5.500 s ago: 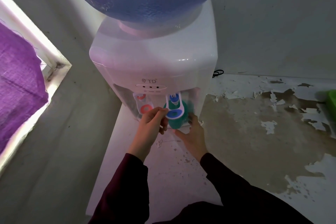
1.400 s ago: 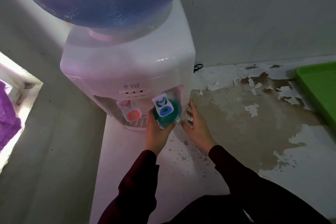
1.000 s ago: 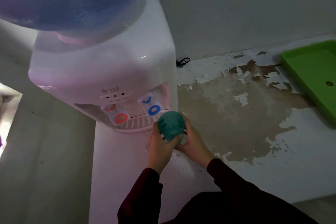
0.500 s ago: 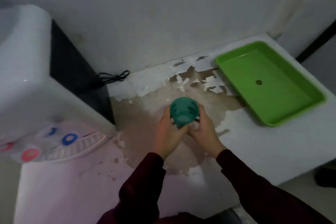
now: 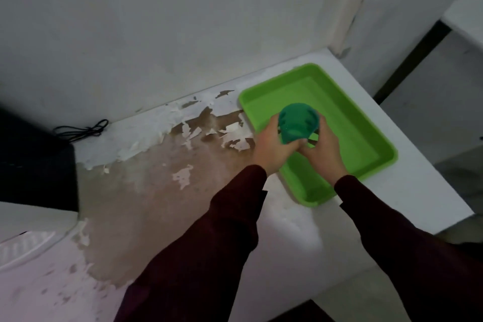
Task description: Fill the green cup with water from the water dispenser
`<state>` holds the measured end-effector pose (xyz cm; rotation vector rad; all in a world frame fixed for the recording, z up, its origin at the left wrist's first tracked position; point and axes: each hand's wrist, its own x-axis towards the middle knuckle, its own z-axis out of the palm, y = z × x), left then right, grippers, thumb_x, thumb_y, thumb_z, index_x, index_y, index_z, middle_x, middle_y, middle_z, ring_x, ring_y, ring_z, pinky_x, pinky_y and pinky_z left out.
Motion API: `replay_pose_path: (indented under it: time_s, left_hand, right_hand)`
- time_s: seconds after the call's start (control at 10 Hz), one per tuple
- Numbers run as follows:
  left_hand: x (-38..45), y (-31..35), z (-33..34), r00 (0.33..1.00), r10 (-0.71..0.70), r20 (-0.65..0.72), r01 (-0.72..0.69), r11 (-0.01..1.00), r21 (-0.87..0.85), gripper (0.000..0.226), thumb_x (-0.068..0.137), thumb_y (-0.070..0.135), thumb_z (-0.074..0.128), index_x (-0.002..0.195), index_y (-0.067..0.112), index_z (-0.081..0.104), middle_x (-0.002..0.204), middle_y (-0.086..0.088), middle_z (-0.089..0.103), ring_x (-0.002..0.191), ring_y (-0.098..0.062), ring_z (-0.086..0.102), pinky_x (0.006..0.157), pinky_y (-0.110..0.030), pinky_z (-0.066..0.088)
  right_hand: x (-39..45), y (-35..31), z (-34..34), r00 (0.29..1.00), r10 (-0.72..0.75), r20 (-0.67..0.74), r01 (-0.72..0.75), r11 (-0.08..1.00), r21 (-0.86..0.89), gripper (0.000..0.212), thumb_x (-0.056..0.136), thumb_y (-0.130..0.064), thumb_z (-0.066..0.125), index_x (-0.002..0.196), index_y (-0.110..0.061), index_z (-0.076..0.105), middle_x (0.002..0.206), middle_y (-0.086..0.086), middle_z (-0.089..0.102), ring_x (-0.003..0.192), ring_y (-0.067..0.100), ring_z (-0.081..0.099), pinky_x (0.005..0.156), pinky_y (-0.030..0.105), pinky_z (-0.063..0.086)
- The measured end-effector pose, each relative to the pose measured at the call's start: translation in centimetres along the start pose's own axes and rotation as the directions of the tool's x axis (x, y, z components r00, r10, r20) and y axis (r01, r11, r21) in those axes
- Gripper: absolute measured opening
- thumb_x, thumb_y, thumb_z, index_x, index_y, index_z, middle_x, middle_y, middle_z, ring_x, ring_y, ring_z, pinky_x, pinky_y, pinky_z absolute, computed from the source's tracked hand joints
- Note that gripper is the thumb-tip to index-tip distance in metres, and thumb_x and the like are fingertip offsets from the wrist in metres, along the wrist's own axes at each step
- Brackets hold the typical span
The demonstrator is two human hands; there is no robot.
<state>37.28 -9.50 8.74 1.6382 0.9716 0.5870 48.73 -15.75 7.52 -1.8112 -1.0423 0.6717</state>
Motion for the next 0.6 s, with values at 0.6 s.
replay_pose_path:
  time_s: [0.6]
  left_hand:
    - [5.1, -0.2, 3.3, 0.982, -0.15, 0.114, 0.129, 0.975, 0.18, 0.075, 0.078, 0.016, 0.071, 0.139, 0.005, 0.029, 0.133, -0.018, 0.051, 0.12, -0.031, 0.051, 0.094, -0.033, 0.043]
  right_hand:
    - [2.6, 3.6, -1.1, 0.971, 0.237, -0.04, -0.234, 0.97, 0.058, 0.074, 0.084, -0.011, 0.07, 0.145, -0.008, 0.028, 0.142, 0.016, 0.049, 0.117, 0.015, 0.051, 0.087, 0.009, 0.043]
